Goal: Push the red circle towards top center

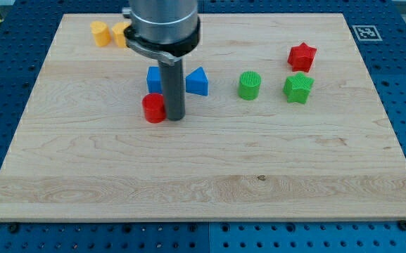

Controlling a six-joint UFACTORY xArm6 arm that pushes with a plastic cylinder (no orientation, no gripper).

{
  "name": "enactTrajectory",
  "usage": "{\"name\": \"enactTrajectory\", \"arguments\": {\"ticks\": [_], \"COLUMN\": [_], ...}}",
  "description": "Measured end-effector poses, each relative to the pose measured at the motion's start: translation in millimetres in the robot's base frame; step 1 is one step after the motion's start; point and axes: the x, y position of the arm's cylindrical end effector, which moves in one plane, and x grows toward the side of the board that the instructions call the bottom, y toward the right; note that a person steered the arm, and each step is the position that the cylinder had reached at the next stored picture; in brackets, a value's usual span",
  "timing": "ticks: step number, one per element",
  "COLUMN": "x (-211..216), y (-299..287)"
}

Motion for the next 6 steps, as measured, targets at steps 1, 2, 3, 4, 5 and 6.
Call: {"name": "enactTrajectory", "arguments": {"ticks": [1,2,3,4,5,6], "x": [-8.8,-17.1,-17.7,-17.7,-17.5,8.9], "y": [-27.4,-54.9,-72.6,-93.4,-94.3,-65.8]}}
